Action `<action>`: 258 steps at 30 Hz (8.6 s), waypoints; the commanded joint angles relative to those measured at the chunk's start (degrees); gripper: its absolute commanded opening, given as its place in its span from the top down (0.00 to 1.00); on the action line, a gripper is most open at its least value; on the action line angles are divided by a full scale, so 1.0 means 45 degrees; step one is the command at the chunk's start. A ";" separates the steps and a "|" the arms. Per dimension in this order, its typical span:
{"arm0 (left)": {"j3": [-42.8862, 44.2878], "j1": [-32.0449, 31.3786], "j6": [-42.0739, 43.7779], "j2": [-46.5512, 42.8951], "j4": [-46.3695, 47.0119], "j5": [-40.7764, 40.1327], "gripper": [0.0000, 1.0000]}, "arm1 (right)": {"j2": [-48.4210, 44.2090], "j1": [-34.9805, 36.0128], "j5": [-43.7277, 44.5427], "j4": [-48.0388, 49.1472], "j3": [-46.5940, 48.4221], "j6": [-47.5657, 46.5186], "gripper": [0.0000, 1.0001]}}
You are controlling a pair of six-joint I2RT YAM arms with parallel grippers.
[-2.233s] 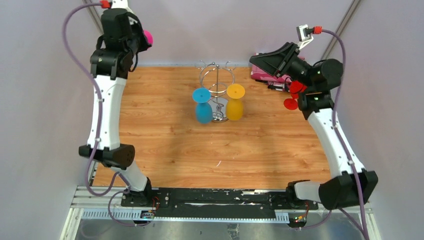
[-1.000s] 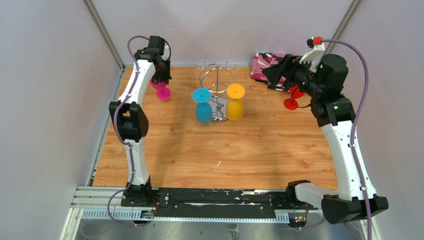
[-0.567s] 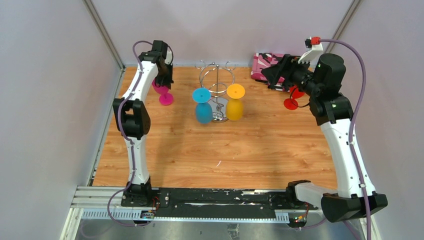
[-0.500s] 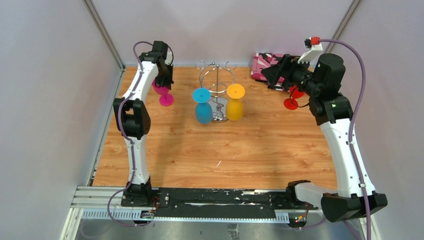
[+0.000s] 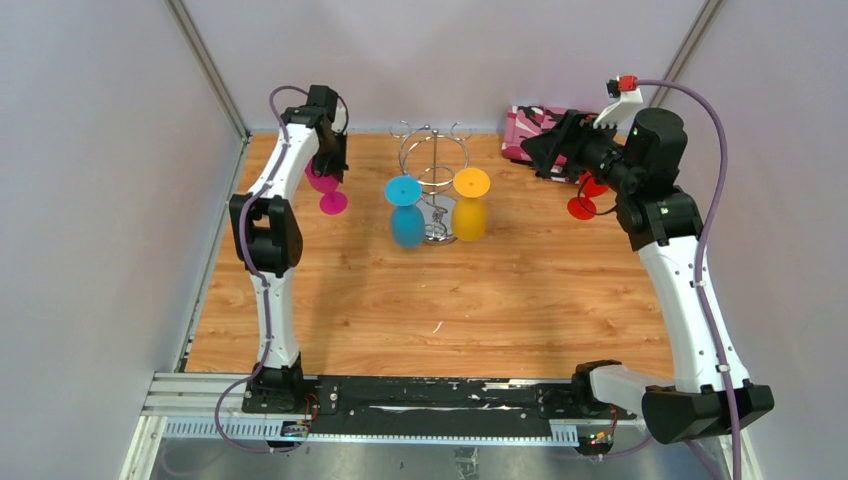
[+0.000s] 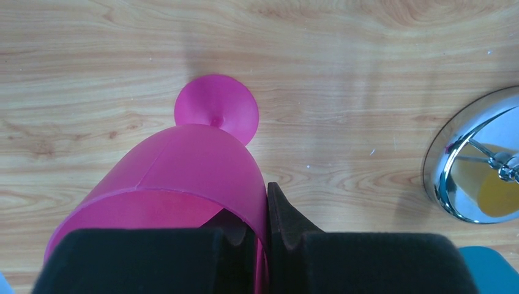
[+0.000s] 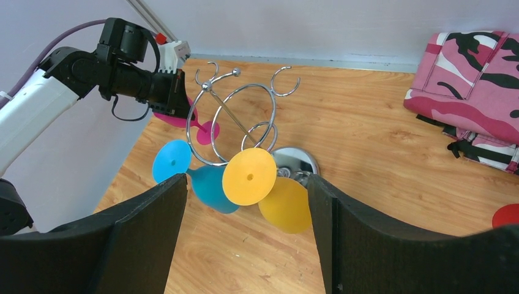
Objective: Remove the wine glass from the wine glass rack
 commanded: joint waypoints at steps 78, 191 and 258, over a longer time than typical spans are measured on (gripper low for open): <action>-1.4541 -0.1534 -0.5610 -1.5888 1.7323 0.7033 0.50 | 0.2578 -0.0124 -0.4160 0.7636 -0.5728 0.5264 0.38; -1.4501 -0.1534 -0.5673 -1.5347 1.6665 0.7517 0.60 | 0.0796 0.0512 -0.4225 0.6248 -0.6892 0.8527 1.00; -1.2009 -0.1866 -1.5855 -0.7139 3.3503 1.1451 0.30 | 0.4188 -0.0251 -0.4944 2.4696 -0.1761 1.9385 1.00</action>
